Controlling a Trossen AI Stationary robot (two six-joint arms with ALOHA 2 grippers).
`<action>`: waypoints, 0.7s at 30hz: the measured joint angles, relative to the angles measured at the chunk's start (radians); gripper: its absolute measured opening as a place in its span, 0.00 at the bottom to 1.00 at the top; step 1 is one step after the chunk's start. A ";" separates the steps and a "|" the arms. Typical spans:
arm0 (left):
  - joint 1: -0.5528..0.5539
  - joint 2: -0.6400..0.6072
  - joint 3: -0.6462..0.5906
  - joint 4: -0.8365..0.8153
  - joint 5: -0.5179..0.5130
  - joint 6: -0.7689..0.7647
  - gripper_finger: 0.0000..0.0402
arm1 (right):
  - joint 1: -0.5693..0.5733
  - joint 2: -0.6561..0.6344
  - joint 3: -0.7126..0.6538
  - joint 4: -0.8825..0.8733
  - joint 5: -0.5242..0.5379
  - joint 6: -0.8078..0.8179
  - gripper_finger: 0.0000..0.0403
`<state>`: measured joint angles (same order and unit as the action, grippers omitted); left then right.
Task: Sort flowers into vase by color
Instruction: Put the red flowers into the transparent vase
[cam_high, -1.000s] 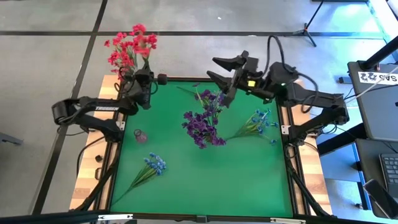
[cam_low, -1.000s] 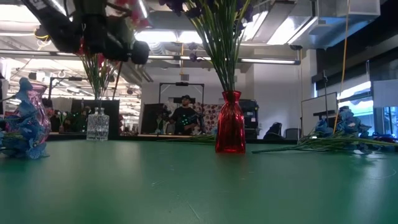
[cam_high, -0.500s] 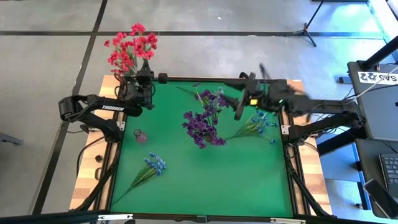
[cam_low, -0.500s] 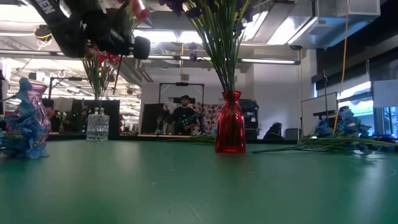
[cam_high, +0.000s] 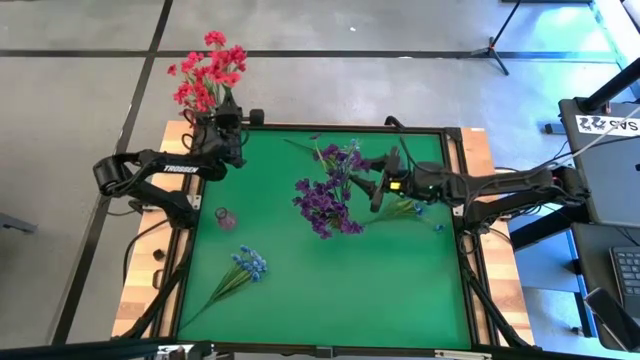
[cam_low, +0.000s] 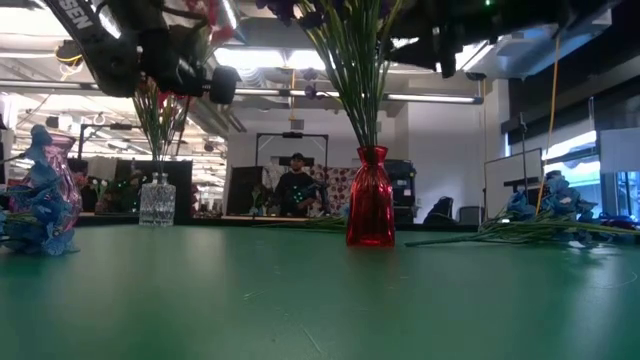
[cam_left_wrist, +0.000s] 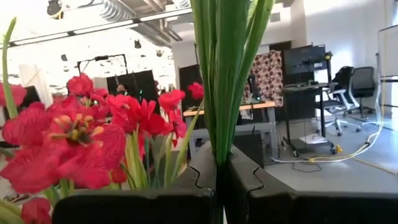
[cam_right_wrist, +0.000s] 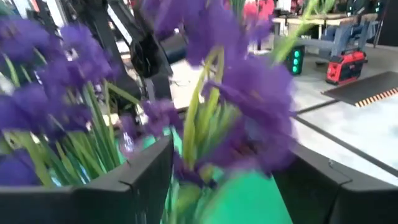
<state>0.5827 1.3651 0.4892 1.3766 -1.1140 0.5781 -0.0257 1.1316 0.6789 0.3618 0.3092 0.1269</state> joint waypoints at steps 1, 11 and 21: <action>0.001 0.000 0.000 0.000 -0.001 0.004 0.00 | 0.000 0.000 -0.007 0.000 0.008 0.000 0.64; 0.013 0.000 0.000 0.001 0.112 0.131 0.00 | 0.000 0.000 -0.076 0.068 0.025 -0.001 0.64; 0.044 0.004 -0.060 -0.031 0.197 0.117 0.00 | 0.000 0.000 -0.118 0.116 0.043 0.005 0.64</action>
<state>0.6265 1.3689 0.4287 1.3453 -0.9169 0.6952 -0.0257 1.1316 0.5606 0.4778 0.3520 0.1322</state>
